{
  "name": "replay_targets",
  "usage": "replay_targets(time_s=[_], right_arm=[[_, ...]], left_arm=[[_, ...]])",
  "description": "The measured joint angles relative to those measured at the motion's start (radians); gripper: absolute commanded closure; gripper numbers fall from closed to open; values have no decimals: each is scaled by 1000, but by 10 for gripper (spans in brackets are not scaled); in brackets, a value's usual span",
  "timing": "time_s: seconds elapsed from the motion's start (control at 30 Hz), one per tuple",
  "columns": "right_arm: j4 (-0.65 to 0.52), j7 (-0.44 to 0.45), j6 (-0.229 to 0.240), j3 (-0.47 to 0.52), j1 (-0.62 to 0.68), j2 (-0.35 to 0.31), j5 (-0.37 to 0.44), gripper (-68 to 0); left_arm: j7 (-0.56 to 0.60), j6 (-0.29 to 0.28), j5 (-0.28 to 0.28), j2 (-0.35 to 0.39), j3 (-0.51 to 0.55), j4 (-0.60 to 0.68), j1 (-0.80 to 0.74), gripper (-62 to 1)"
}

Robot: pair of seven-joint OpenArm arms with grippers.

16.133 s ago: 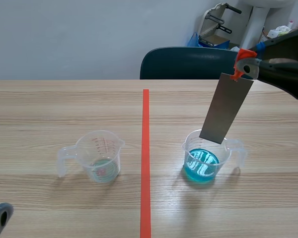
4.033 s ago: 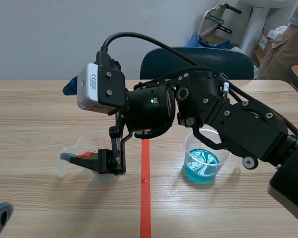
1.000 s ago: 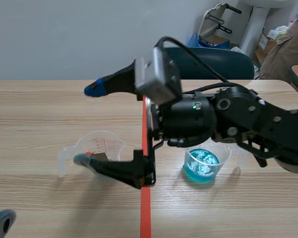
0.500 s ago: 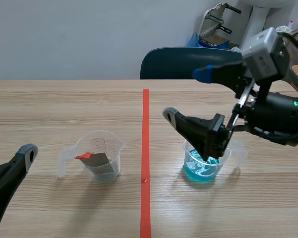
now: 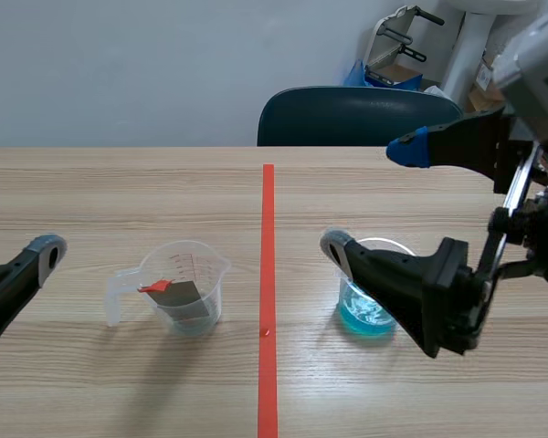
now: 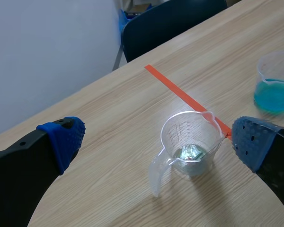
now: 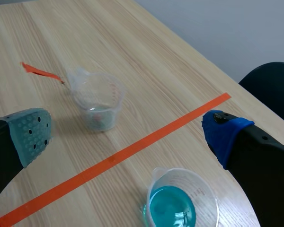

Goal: Do the redox reaction experiment

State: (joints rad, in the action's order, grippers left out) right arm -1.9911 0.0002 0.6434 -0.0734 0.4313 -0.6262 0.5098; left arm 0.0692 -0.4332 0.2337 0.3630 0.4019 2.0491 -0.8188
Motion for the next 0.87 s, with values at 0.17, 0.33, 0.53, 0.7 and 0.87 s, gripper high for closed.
replay_targets(time_s=[0.17,0.33,0.53,0.7,0.87], right_arm=[[4,-2,0,0,35,-34,0,-679],[9,-4,0,0,32,-33,0,-679],[11,-5,0,0,32,-27,0,-679],[11,-6,0,0,32,-27,0,-679],[11,-6,0,0,32,-27,0,-679]], left_arm=[[-47,-26,-2,0,3,1,54,-623],[-50,-61,-2,0,3,1,88,-623],[-50,-70,-2,0,3,1,87,-623],[-50,-69,-2,0,3,1,87,-623],[-50,-69,-2,0,3,1,87,-623]])
